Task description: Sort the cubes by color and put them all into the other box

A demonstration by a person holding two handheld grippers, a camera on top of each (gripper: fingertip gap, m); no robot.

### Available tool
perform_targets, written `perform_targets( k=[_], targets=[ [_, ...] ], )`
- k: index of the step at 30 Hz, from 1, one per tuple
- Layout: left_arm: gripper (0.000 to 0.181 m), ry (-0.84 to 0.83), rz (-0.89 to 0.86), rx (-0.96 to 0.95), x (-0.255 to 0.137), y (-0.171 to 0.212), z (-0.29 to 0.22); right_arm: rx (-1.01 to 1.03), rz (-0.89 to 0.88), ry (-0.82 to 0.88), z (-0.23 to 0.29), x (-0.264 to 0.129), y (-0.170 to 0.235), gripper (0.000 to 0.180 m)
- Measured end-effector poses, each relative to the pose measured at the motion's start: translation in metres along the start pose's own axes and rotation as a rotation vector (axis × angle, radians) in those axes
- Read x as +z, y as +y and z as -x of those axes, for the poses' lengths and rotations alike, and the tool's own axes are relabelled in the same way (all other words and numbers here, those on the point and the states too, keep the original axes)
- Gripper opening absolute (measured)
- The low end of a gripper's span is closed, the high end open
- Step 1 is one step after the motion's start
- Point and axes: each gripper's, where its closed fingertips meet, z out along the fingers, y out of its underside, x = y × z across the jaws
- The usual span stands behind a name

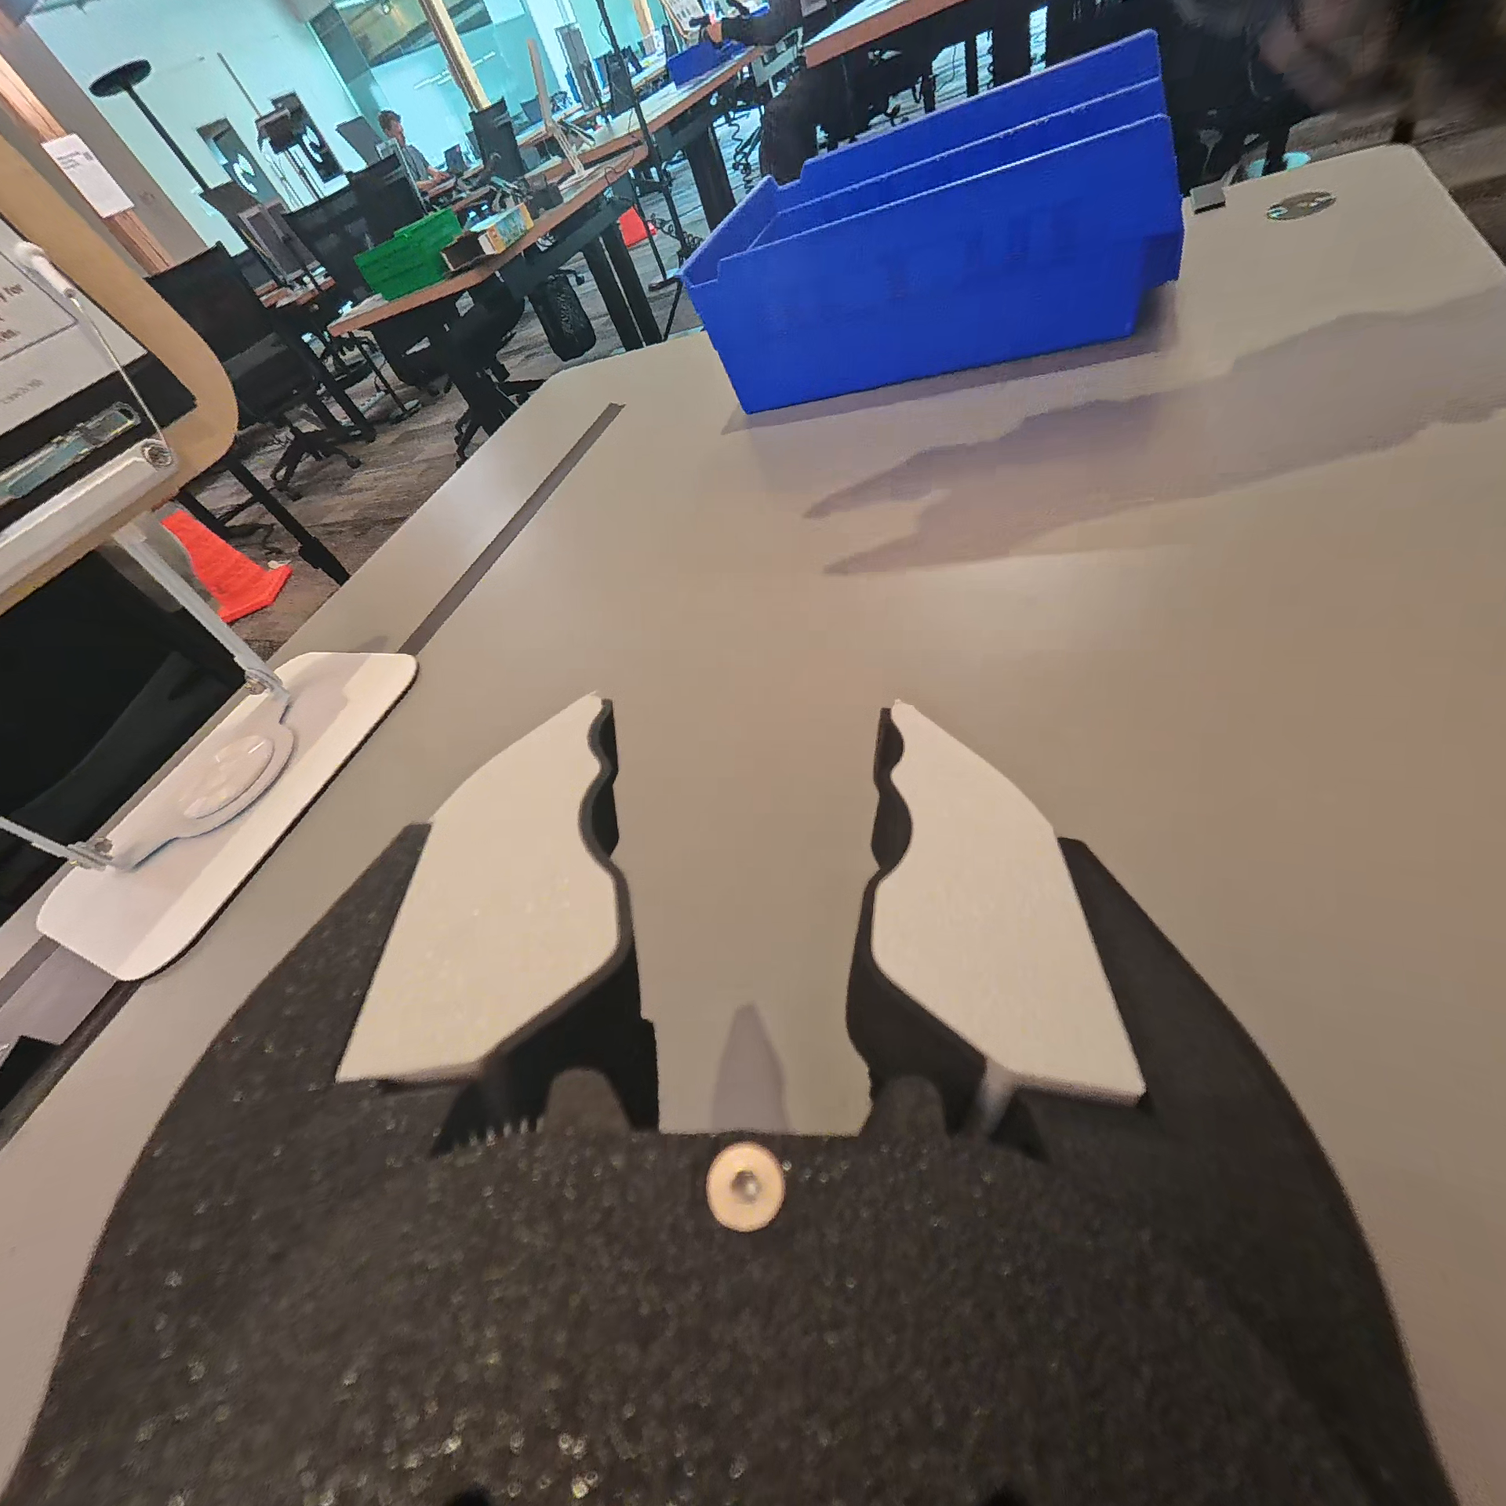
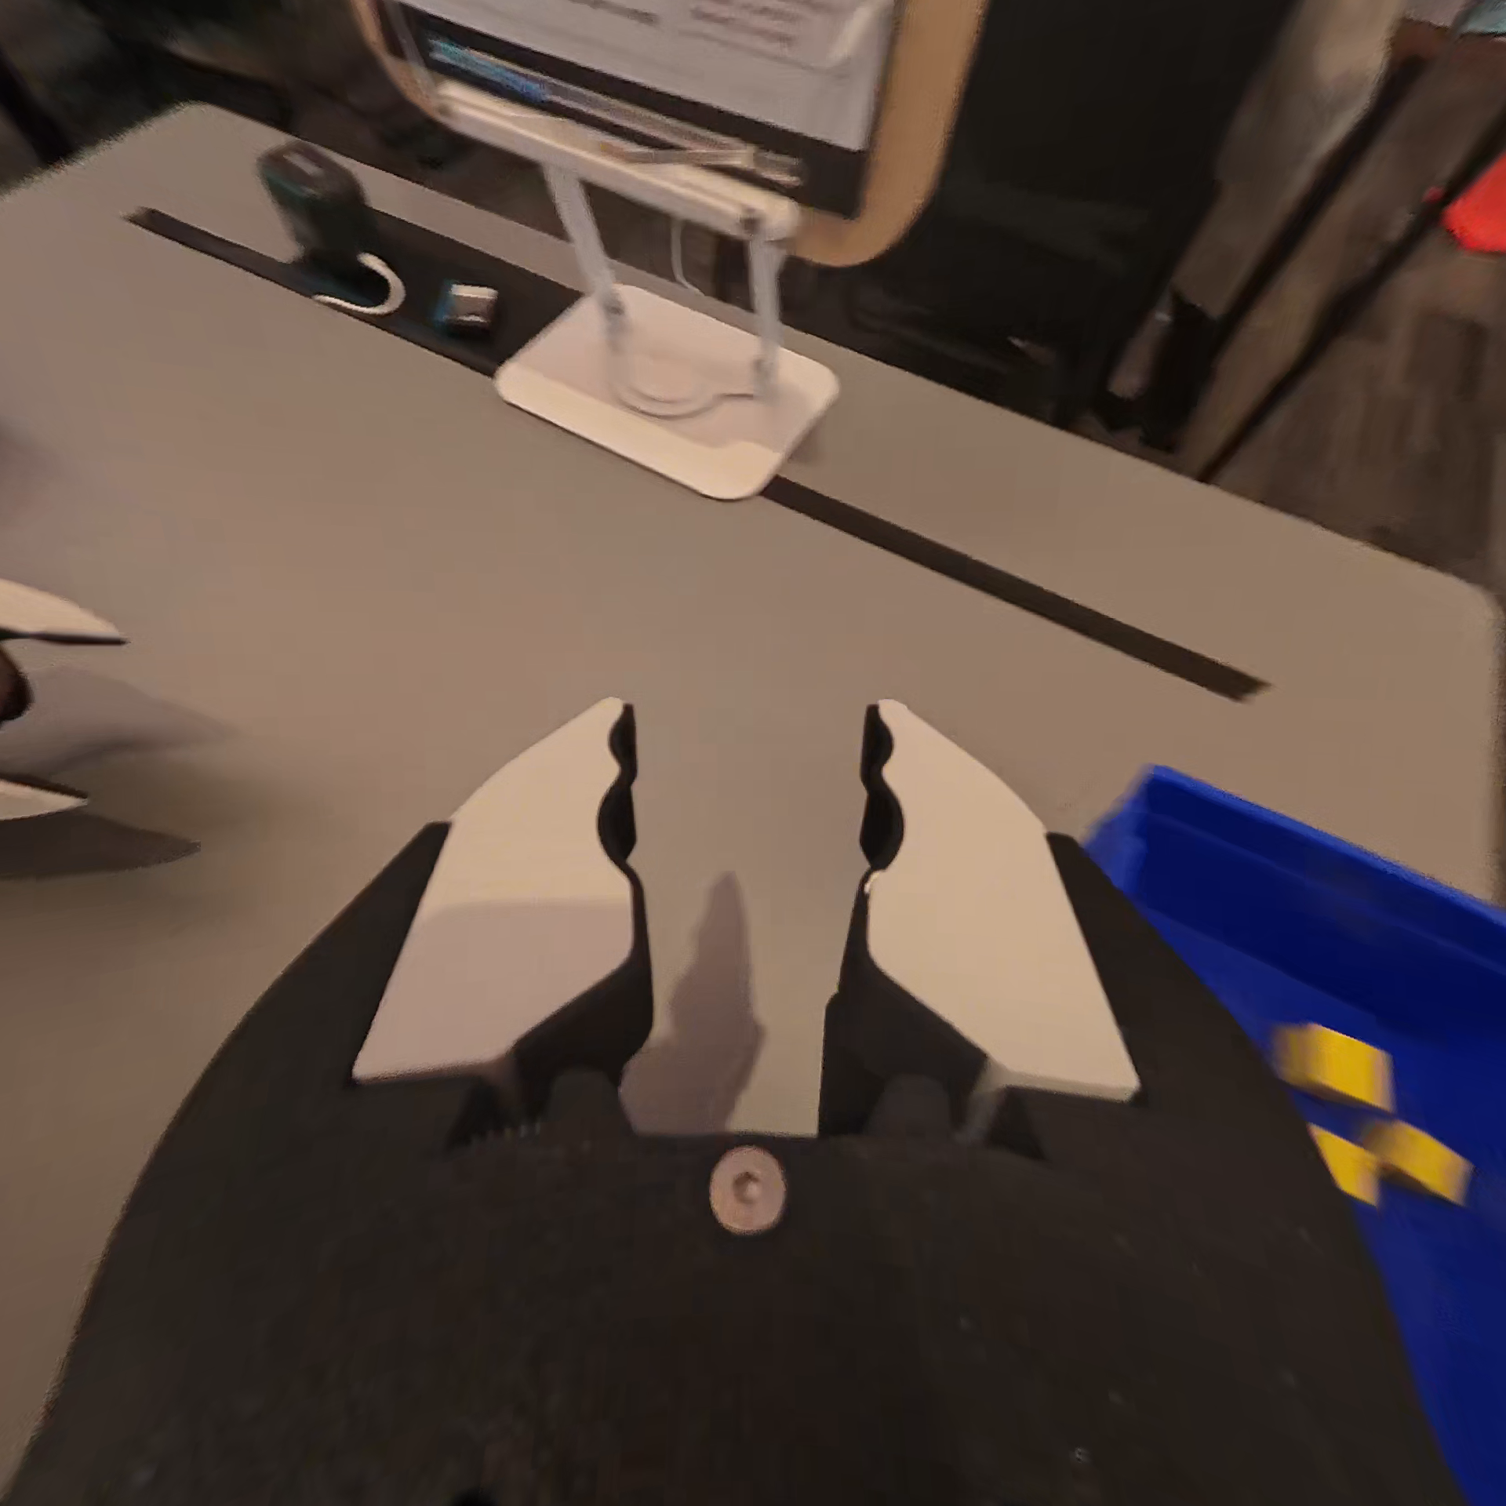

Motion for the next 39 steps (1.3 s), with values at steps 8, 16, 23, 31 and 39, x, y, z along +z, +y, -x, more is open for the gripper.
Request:
perform_targets(
  k=[8, 16, 23, 31, 39],
  targets=[
    [0.067, -0.066, 0.061, 0.031, -0.004, 0.009, 0.016, -0.014, -0.317, -0.078, 0.073, 0.085, 0.038, 0.070],
    [0.069, -0.325, 0.069, -0.035, -0.090, -0.025, 0.079, -0.091, -0.440, -0.161, 0.092, 0.082, 0.041, 0.067],
    [0.071, -0.524, 0.554, -0.041, -0.299, 0.024, 0.143, -0.143, -0.385, -0.226, 0.106, 0.086, 0.050, 0.064],
    [0.069, -0.608, 0.975, -0.474, -0.454, 0.147, 0.132, -0.188, -0.346, -0.281, 0.122, 0.088, 0.057, 0.062],
    [0.064, -0.351, 1.039, -0.505, -0.436, 0.200, 0.071, -0.192, -0.355, -0.304, 0.126, 0.085, 0.056, 0.061]
  ],
)
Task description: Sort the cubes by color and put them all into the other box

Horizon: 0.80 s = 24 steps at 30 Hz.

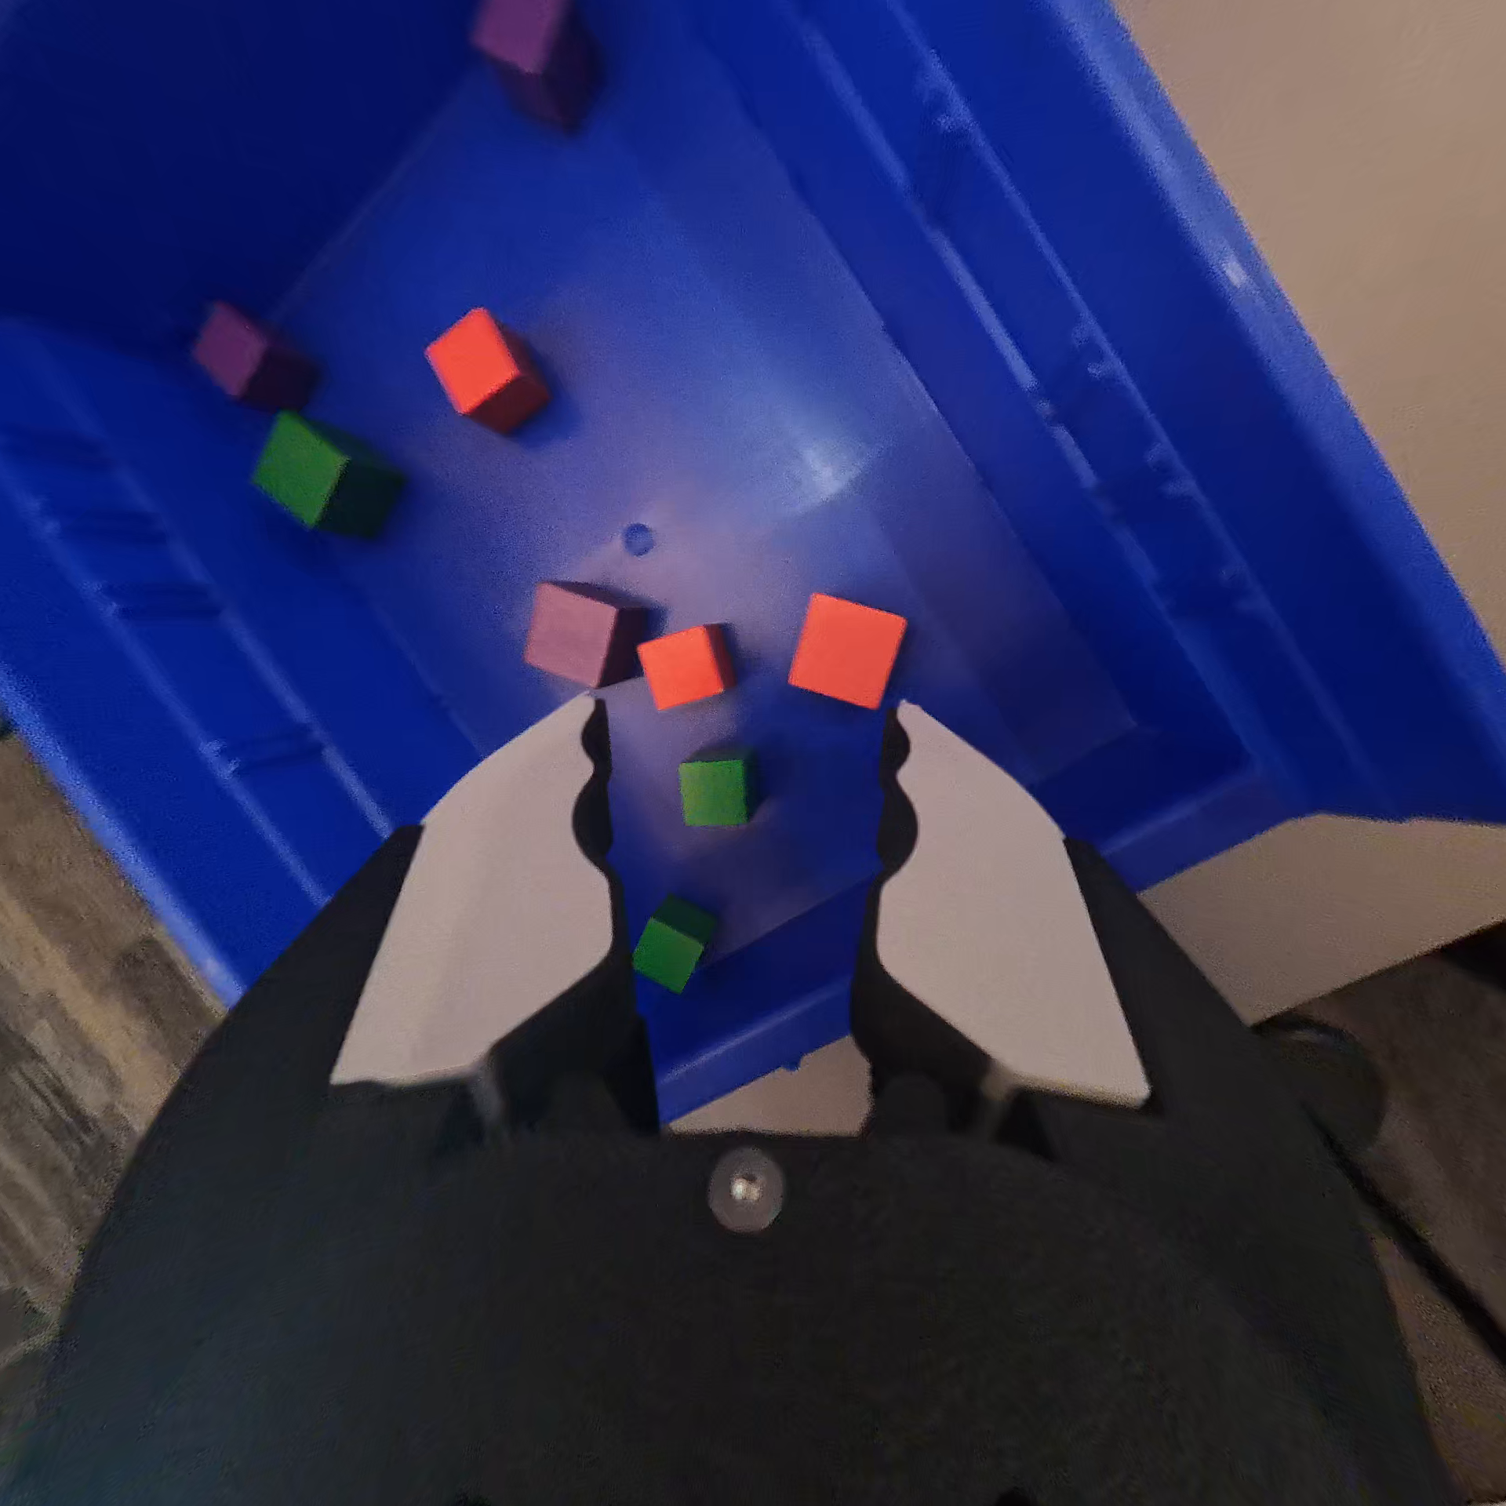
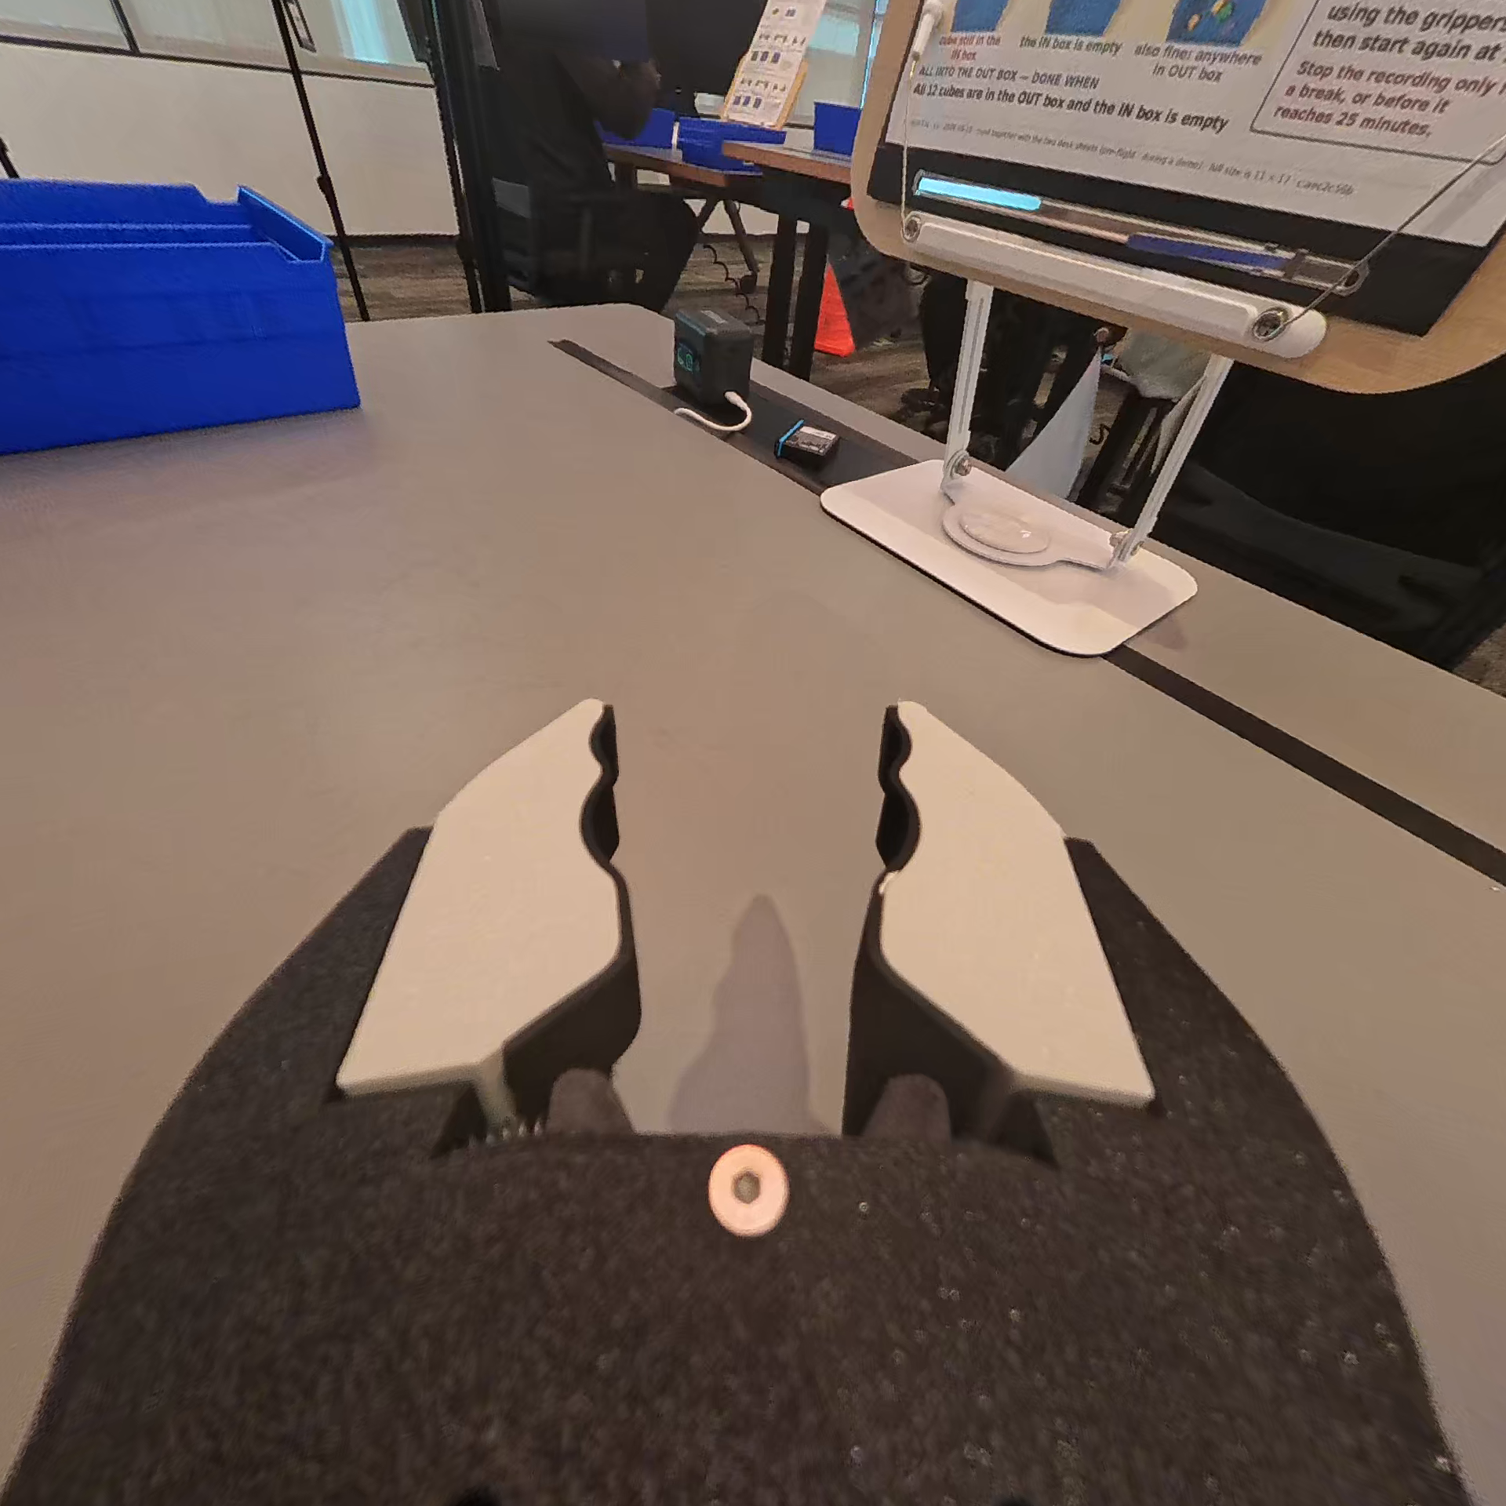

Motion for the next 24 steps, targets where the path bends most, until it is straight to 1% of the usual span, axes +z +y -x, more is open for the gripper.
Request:
perform_targets(
  k=[3, 8, 13, 17, 19, 21, 22, 24],
  targets=[
    [0.062, 0.059, -0.003, 0.102, 0.008, 0.000, -0.014, 0.022, -0.006, -0.014, 0.001, 0.001, 0.000, 0.062],
    [0.057, 0.122, 0.022, 0.208, 0.018, 0.001, -0.019, 0.031, 0.005, -0.024, 0.003, 0.003, 0.003, 0.062],
    [0.043, 0.178, 0.130, 0.238, 0.033, 0.013, -0.021, 0.022, 0.005, -0.027, 0.007, 0.005, 0.002, 0.062],
    [0.032, 0.215, 0.137, 0.219, 0.043, 0.012, -0.028, 0.017, 0.008, -0.028, 0.008, 0.006, 0.002, 0.062],
    [0.029, 0.195, 0.142, 0.201, 0.046, 0.011, -0.024, 0.021, 0.008, -0.027, 0.007, 0.005, 0.003, 0.062],
    [0.029, 0.118, 0.130, 0.188, 0.042, 0.008, -0.009, 0.029, 0.009, -0.028, 0.005, 0.004, 0.003, 0.061],
    [0.029, 0.080, 0.096, 0.175, 0.035, 0.002, -0.001, 0.035, 0.009, -0.030, 0.005, 0.004, 0.003, 0.061],
    [0.029, 0.001, -0.031, 0.124, 0.014, -0.019, 0.018, 0.053, 0.000, -0.039, 0.005, 0.003, 0.002, 0.061]
  ],
)
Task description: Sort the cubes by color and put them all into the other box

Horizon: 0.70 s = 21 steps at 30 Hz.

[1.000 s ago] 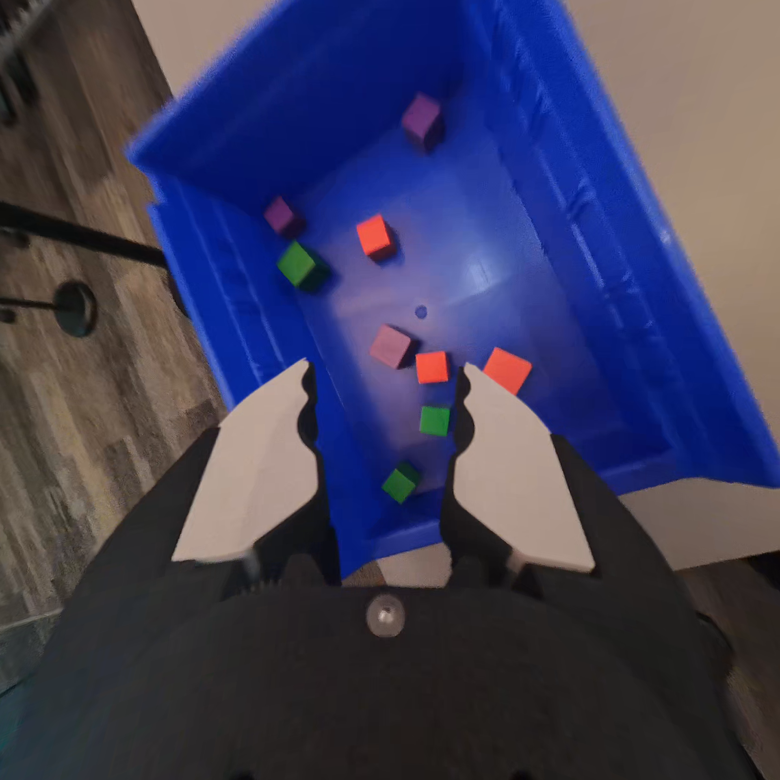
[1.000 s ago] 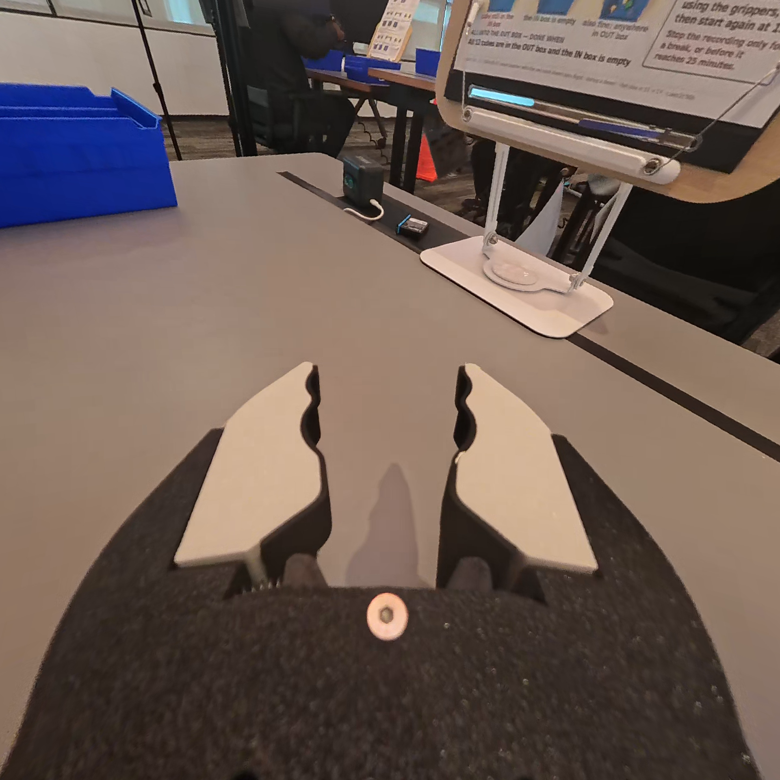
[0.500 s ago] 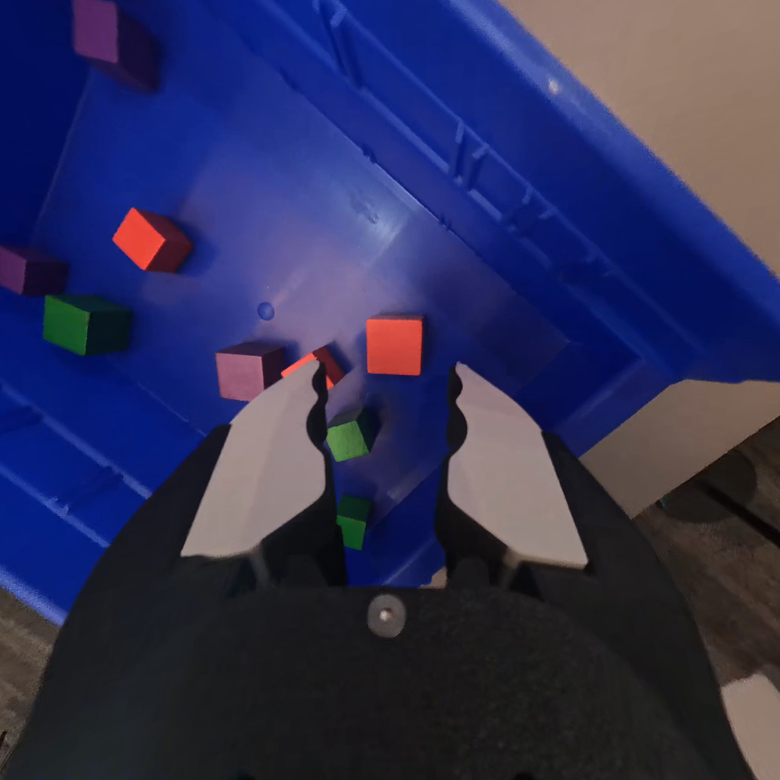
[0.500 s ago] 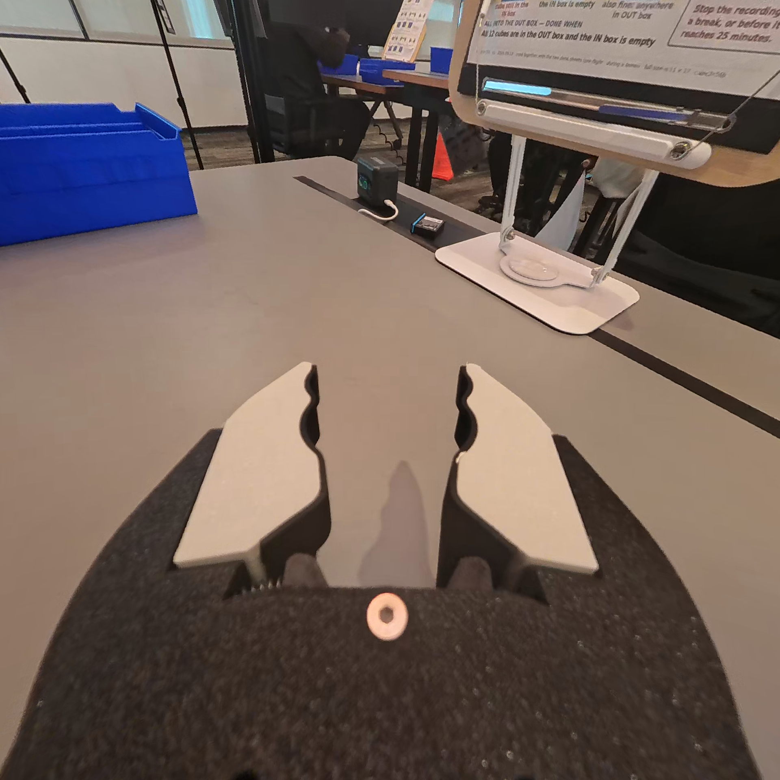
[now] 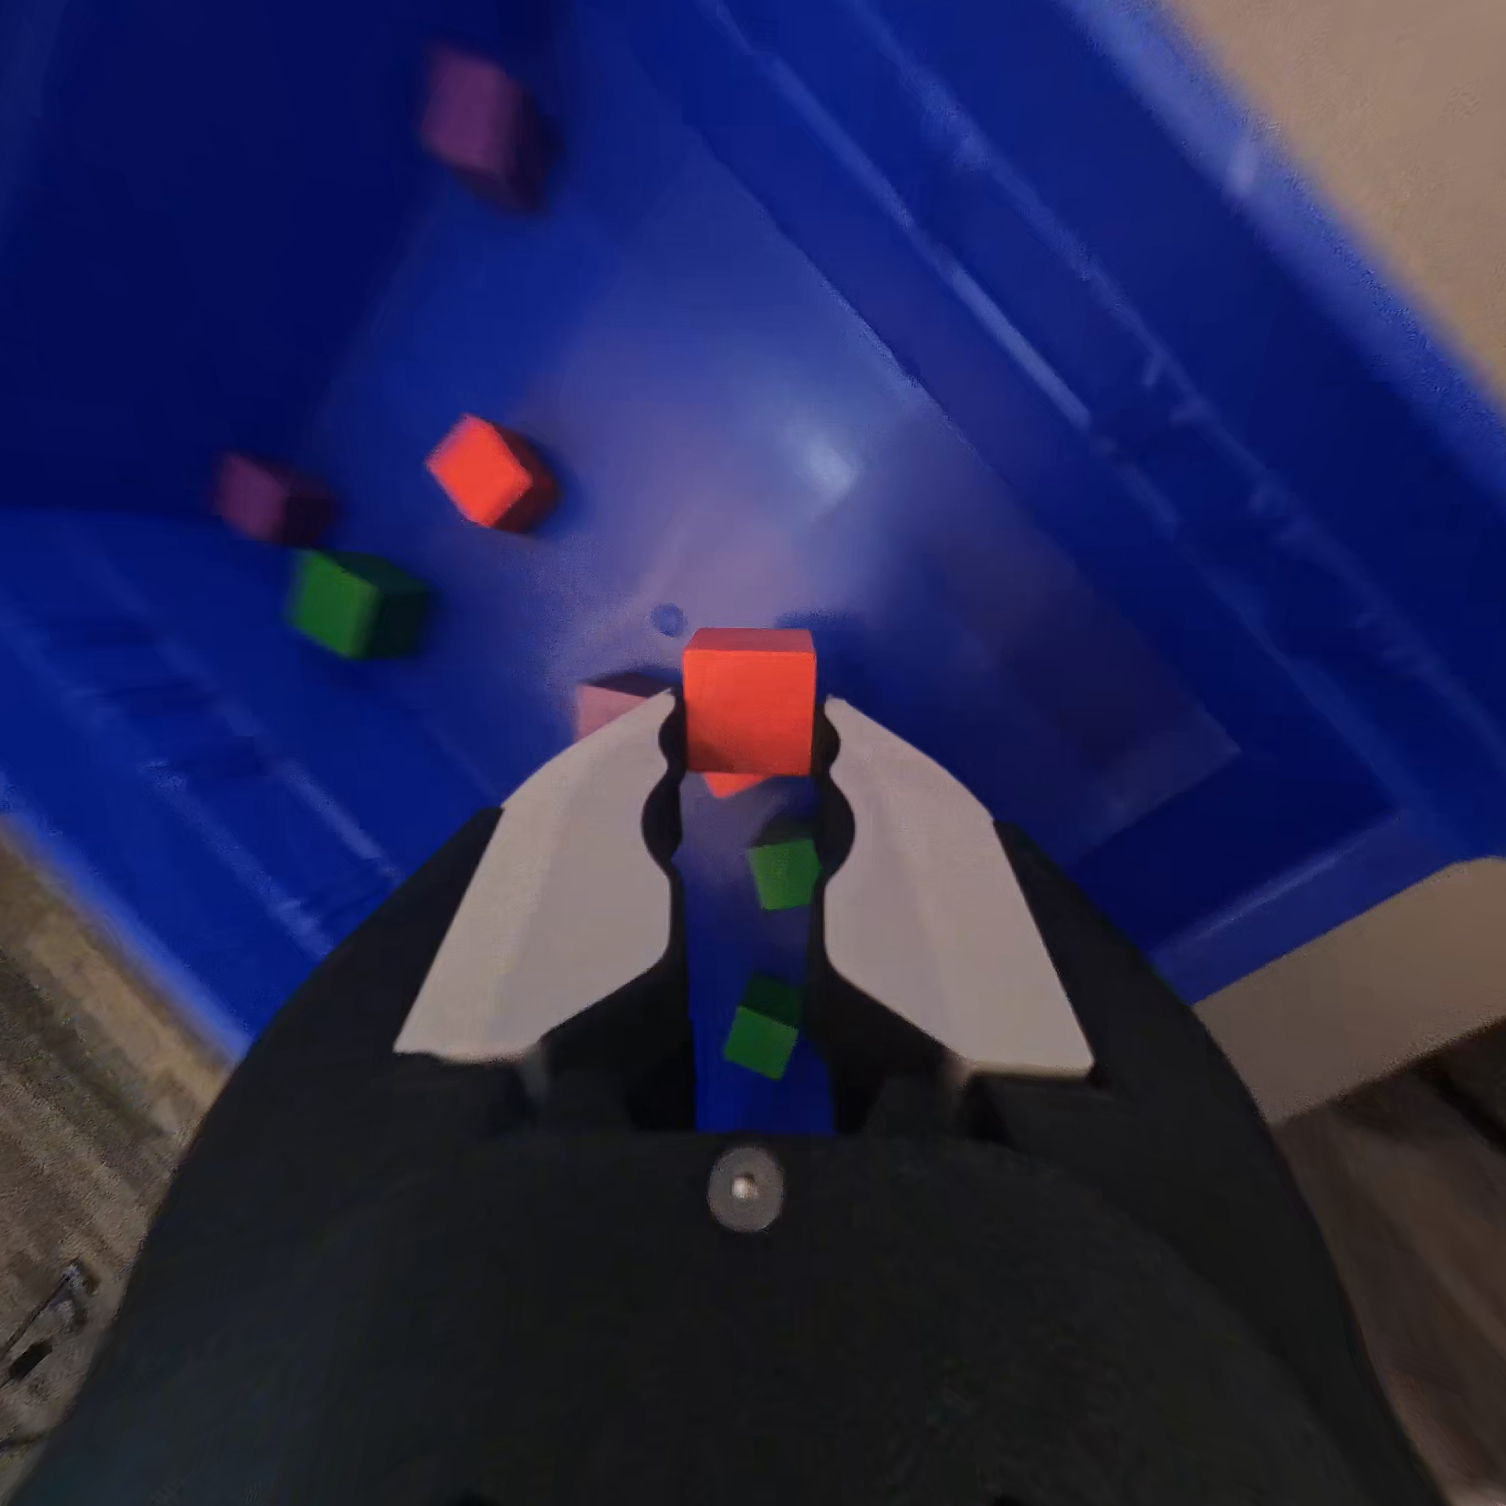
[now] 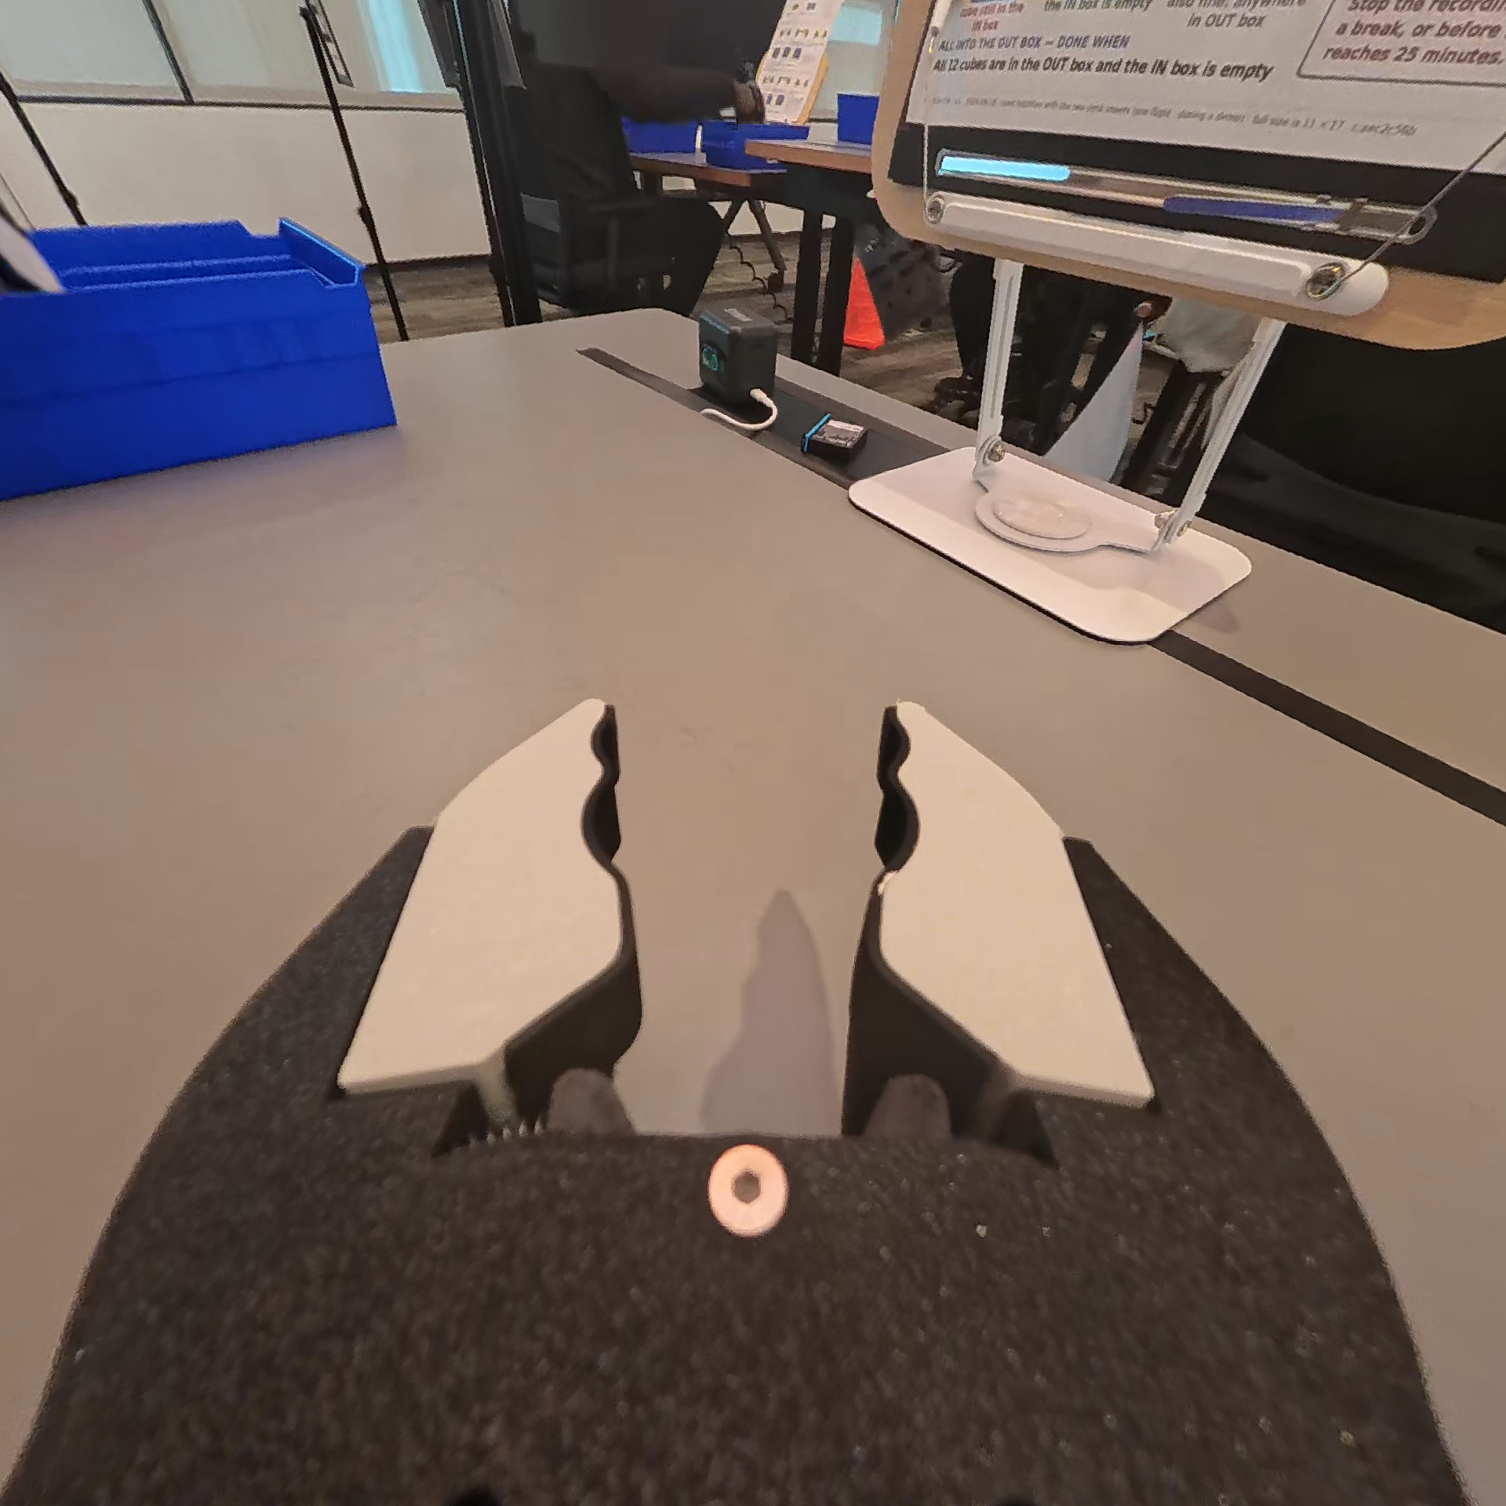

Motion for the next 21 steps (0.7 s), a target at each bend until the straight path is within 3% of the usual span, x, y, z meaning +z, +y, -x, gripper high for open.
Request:
perform_targets(
  k=[4, 9, 12, 15, 21],
  targets=[
    [0.028, -0.095, -0.420, -0.040, -0.065, -0.085, 0.011, 0.078, -0.022, -0.065, 0.008, 0.002, -0.004, 0.061],
    [0.028, -0.026, -0.942, 0.169, -0.123, -0.225, -0.076, 0.374, -0.085, -0.353, 0.049, 0.011, -0.022, 0.066],
    [0.028, 0.143, -1.170, 0.269, -0.121, -0.293, -0.149, 0.679, -0.163, -0.659, 0.086, 0.006, -0.057, 0.072],
    [0.028, 0.280, -1.282, 0.367, -0.096, -0.340, -0.210, 0.900, -0.145, -0.902, 0.113, -0.002, -0.087, 0.075],
    [0.028, 0.451, -1.441, 0.422, -0.073, -0.377, -0.282, 1.125, 0.014, -1.017, 0.140, -0.003, -0.097, 0.077]
  ],
)
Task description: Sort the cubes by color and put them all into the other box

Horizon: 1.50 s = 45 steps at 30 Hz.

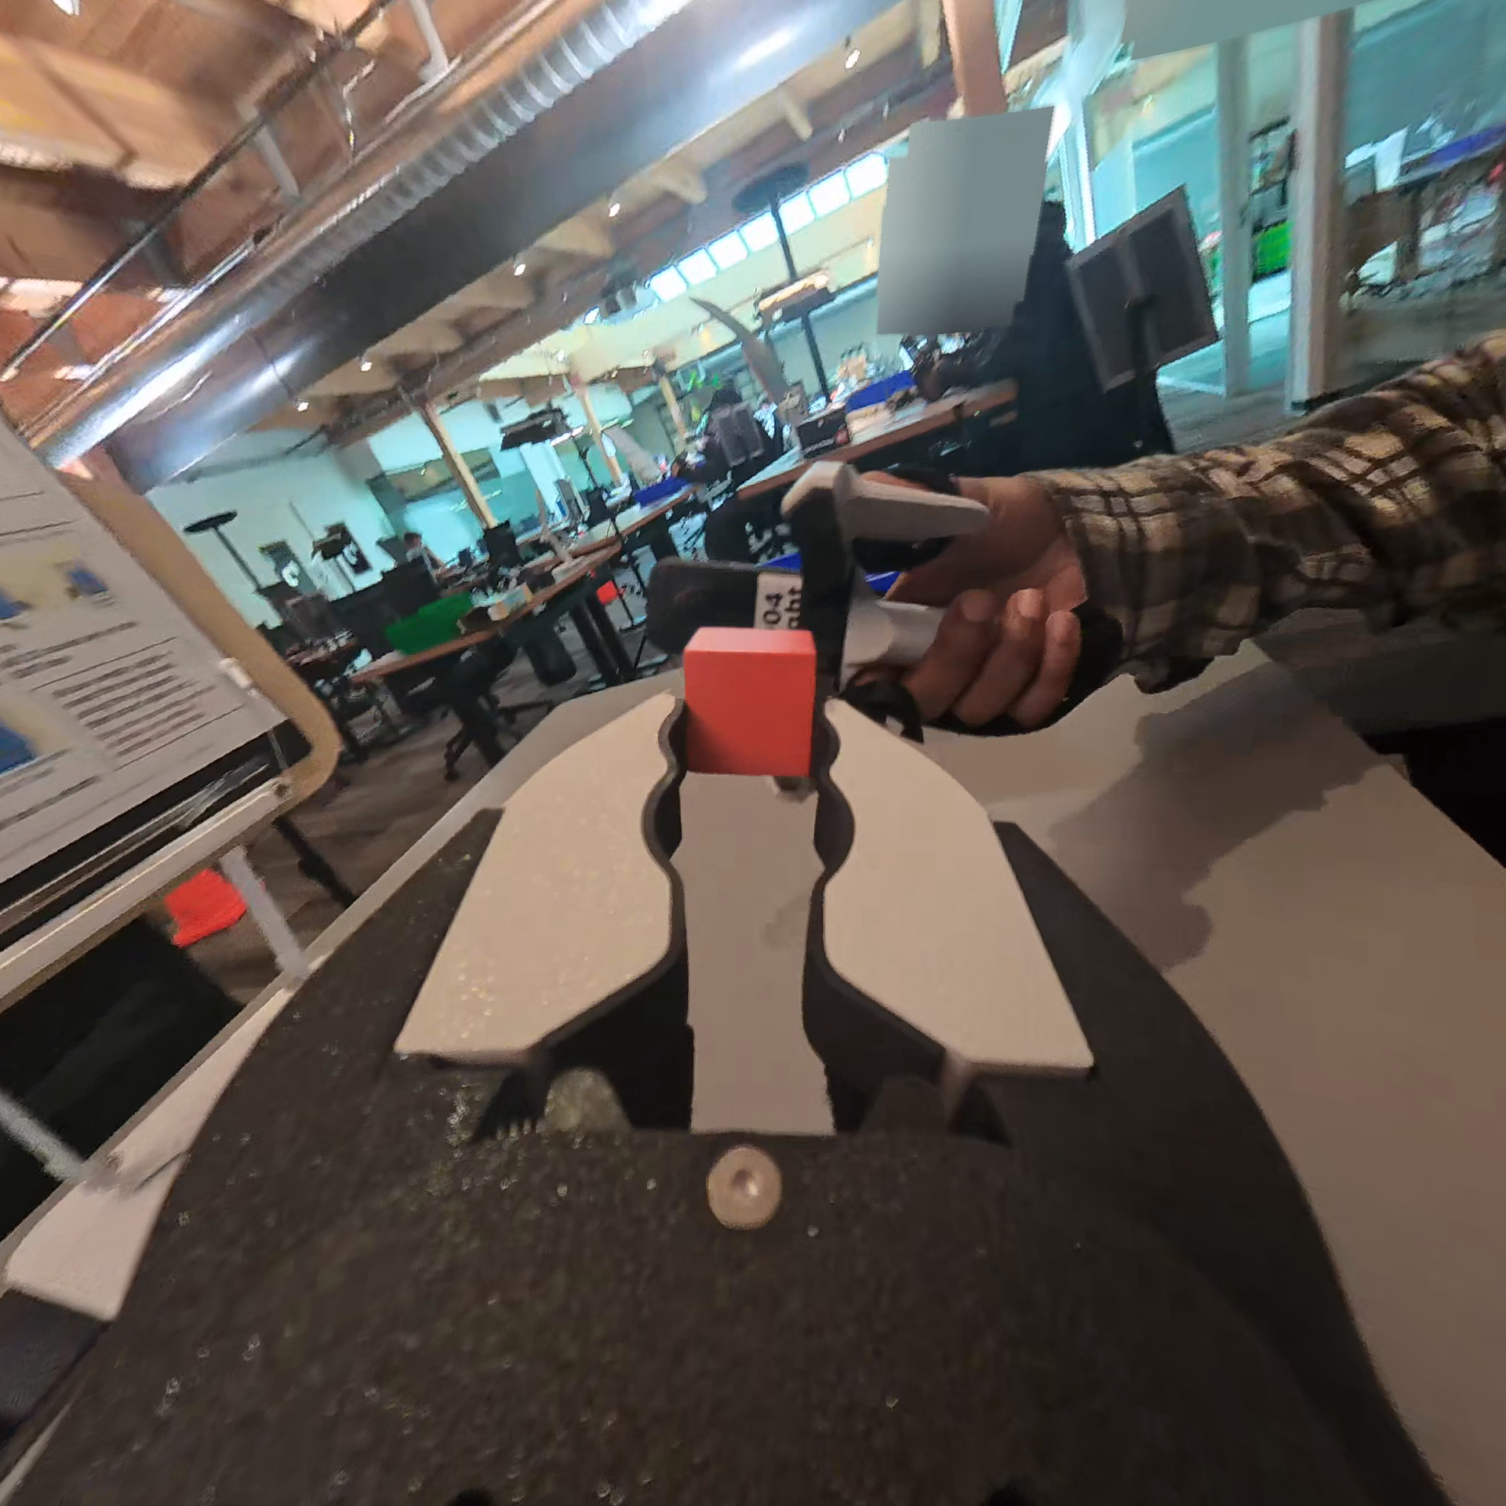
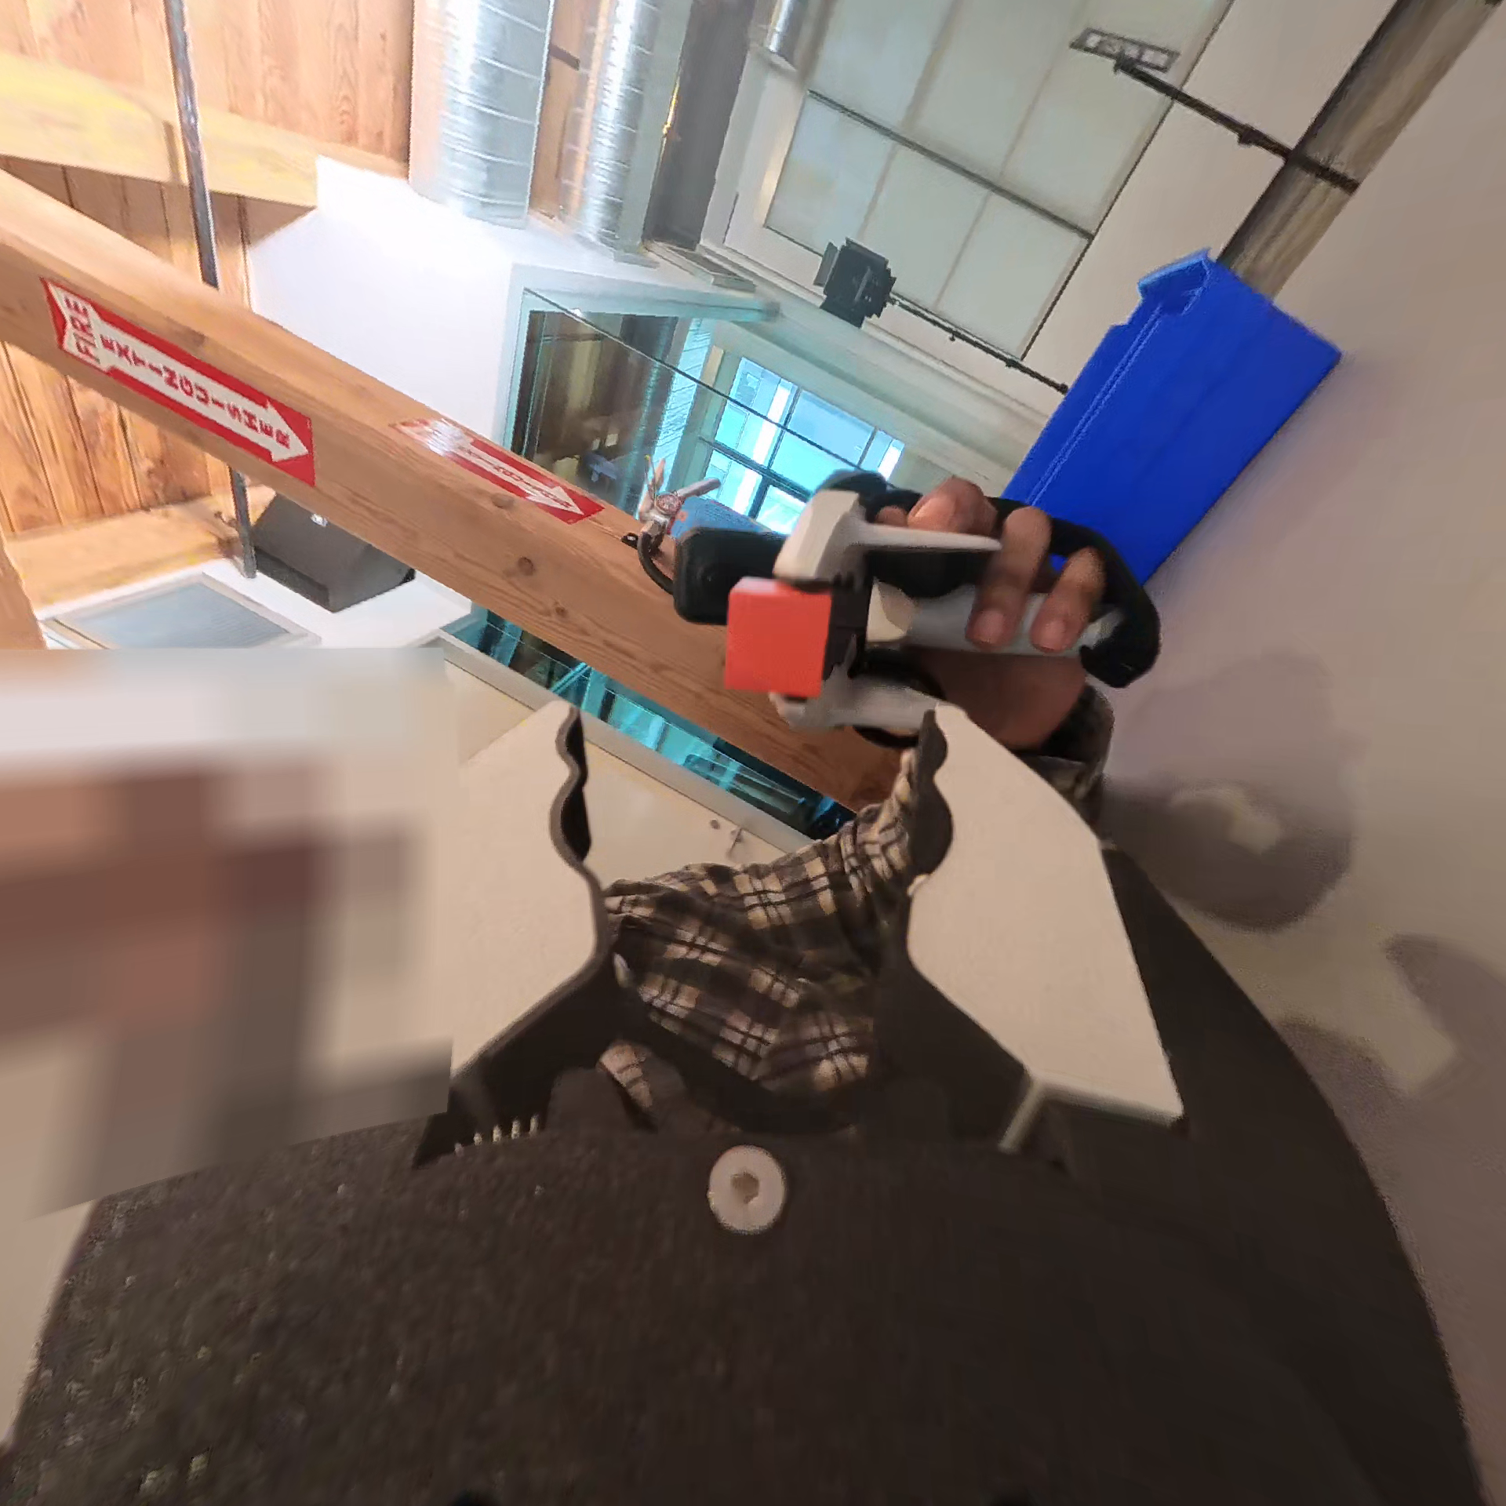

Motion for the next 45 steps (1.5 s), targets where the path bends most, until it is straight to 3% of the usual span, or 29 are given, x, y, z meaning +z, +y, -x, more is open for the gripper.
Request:
perform_targets(
  k=[9, 11, 14, 17, 22, 26, 29, 33, 36, 40, 45],
  targets=[
    [0.028, -0.010, 0.035, 0.030, -0.003, 0.014, -0.013, 0.087, 0.077, -0.046, -0.019, 0.029, 0.015, 0.064],
    [0.028, -0.011, 0.041, 0.031, -0.004, 0.015, -0.012, 0.091, 0.091, -0.051, -0.020, 0.035, 0.017, 0.056],
    [0.028, -0.020, 0.060, 0.049, -0.003, 0.018, -0.012, 0.089, 0.088, -0.056, -0.020, 0.038, 0.015, 0.029],
    [0.028, -0.018, 0.091, 0.020, -0.001, 0.024, -0.013, 0.063, 0.092, 0.005, -0.025, 0.033, 0.013, 0.031],
    [0.061, -0.032, 0.136, -0.069, 0.004, 0.033, -0.011, -0.041, 0.049, 0.159, -0.011, -0.005, -0.004, 0.029],
    [0.076, -0.049, 0.177, -0.107, 0.006, 0.042, -0.009, -0.168, 0.016, 0.412, 0.011, -0.070, -0.023, 0.028],
    [0.073, -0.051, 0.210, -0.114, 0.007, 0.050, -0.010, -0.256, -0.023, 0.696, 0.040, -0.146, -0.043, 0.029],
    [0.065, -0.052, 0.252, -0.094, 0.010, 0.057, -0.012, -0.296, 0.063, 1.327, 0.071, -0.300, -0.050, 0.029],
    [0.060, -0.041, 0.264, -0.068, 0.013, 0.058, -0.017, -0.140, 0.146, 1.741, 0.083, -0.416, -0.022, 0.029],
    [0.055, -0.029, 0.273, -0.048, 0.015, 0.060, -0.022, 0.090, 0.217, 1.859, 0.067, -0.487, 0.028, 0.029],
    [0.053, -0.021, 0.304, -0.048, 0.018, 0.070, -0.025, 0.195, 0.234, 1.893, 0.036, -0.523, 0.054, 0.029]
  ],
)
